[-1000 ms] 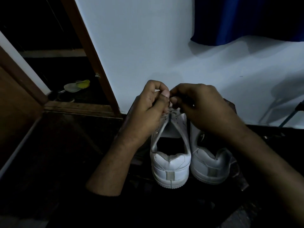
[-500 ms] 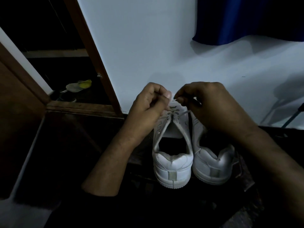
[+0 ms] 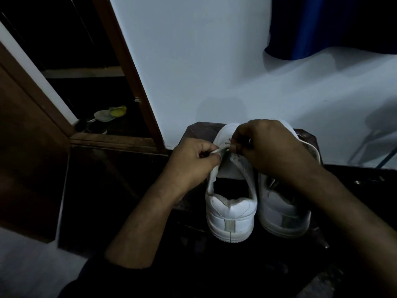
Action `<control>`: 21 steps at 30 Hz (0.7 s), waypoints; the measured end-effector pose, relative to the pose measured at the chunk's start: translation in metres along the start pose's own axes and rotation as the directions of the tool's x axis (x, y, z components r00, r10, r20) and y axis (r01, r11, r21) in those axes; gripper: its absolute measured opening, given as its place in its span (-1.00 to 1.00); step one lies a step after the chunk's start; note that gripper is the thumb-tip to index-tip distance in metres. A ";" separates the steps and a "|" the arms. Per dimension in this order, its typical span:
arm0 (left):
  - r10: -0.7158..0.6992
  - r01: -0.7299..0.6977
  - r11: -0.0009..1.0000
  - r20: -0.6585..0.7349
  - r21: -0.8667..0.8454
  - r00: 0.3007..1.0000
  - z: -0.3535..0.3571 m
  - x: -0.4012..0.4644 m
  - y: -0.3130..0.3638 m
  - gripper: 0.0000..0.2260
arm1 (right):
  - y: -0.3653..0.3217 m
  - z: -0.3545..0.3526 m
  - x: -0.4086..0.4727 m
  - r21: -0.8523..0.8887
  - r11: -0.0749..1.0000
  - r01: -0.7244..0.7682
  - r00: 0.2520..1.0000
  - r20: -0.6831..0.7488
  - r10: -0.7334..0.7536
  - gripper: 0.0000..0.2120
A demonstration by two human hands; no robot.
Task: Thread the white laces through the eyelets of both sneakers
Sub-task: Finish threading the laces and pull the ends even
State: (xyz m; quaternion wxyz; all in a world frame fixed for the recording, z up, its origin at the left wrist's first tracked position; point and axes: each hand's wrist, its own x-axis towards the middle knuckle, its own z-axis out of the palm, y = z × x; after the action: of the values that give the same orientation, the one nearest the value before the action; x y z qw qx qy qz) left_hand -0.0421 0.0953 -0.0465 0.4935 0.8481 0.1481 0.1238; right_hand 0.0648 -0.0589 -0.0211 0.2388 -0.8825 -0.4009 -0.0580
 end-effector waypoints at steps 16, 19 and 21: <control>-0.230 0.230 0.920 0.040 -0.316 0.972 0.003 0.003 0.008 -0.74 | -0.005 0.008 0.003 0.157 0.985 -0.073 0.997 0.047 0.067 -0.92; -0.194 0.199 0.942 0.043 -0.271 0.980 0.006 0.003 0.008 -0.80 | -0.005 0.007 0.003 0.202 0.975 -0.095 0.995 0.051 0.086 -0.90; -0.136 0.139 0.971 0.025 -0.195 0.990 0.008 0.003 0.002 -0.84 | -0.004 0.006 0.002 0.200 0.976 -0.081 0.996 0.051 0.072 -0.87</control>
State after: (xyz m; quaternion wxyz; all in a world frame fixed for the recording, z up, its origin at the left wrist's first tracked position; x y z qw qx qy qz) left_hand -0.0362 0.0893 -0.0484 0.5832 0.7835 0.1906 0.0984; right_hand 0.0627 -0.0521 -0.0239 0.3206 -0.8694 -0.3758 0.0116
